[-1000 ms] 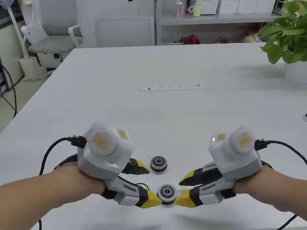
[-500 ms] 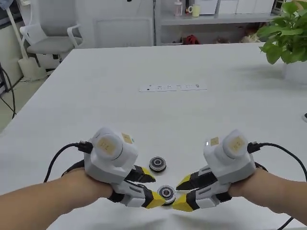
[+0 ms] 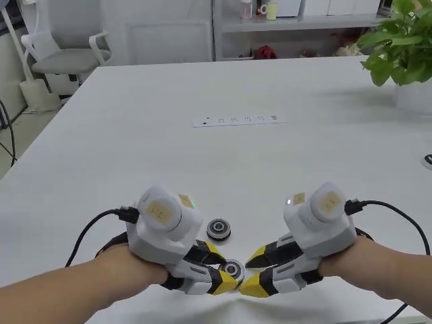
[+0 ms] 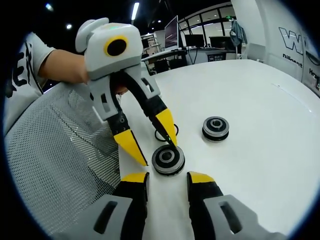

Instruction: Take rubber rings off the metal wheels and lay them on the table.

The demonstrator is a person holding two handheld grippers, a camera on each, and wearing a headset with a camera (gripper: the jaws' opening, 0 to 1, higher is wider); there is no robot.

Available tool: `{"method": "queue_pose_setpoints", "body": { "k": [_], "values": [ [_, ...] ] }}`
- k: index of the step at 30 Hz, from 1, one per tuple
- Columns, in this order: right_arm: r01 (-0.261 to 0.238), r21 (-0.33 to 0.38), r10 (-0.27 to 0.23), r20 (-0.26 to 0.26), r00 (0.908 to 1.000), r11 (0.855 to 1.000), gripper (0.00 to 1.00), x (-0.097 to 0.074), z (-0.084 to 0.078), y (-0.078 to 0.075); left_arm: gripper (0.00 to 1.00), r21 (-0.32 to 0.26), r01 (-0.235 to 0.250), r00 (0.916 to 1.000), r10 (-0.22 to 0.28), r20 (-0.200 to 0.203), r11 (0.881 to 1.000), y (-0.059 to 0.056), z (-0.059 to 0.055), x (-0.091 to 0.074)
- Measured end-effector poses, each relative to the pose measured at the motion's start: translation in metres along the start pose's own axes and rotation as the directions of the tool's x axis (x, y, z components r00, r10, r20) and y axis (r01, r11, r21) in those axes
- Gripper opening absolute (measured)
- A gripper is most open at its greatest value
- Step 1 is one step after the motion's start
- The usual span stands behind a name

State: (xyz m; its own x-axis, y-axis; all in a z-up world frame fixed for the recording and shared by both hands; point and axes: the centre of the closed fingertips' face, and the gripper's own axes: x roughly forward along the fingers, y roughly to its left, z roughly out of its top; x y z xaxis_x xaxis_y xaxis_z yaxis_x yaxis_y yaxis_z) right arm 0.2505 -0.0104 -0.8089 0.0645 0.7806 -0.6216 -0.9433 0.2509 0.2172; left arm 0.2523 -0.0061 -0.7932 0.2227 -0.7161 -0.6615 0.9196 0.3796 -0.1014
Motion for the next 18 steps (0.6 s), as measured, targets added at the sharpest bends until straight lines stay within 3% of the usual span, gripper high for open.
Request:
{"method": "queue_pose_setpoints", "body": {
  "k": [9, 18],
  "values": [
    [-0.006, -0.002, 0.006, 0.001, 1.0000, 1.000, 0.28, 0.0028, 0.0020, -0.0017, 0.18, 0.092, -0.031, 0.9995, 0.031, 0.001, 0.995, 0.0007, 0.0002, 0.0036],
    [-0.016, -0.021, 0.016, 0.000, 0.9999, 1.000, 0.28, 0.0071, 0.0069, 0.0001, 0.14, 0.090, -0.049, 0.9988, 0.049, 0.008, 0.995, 0.0044, 0.0012, 0.0032]
  ]
}}
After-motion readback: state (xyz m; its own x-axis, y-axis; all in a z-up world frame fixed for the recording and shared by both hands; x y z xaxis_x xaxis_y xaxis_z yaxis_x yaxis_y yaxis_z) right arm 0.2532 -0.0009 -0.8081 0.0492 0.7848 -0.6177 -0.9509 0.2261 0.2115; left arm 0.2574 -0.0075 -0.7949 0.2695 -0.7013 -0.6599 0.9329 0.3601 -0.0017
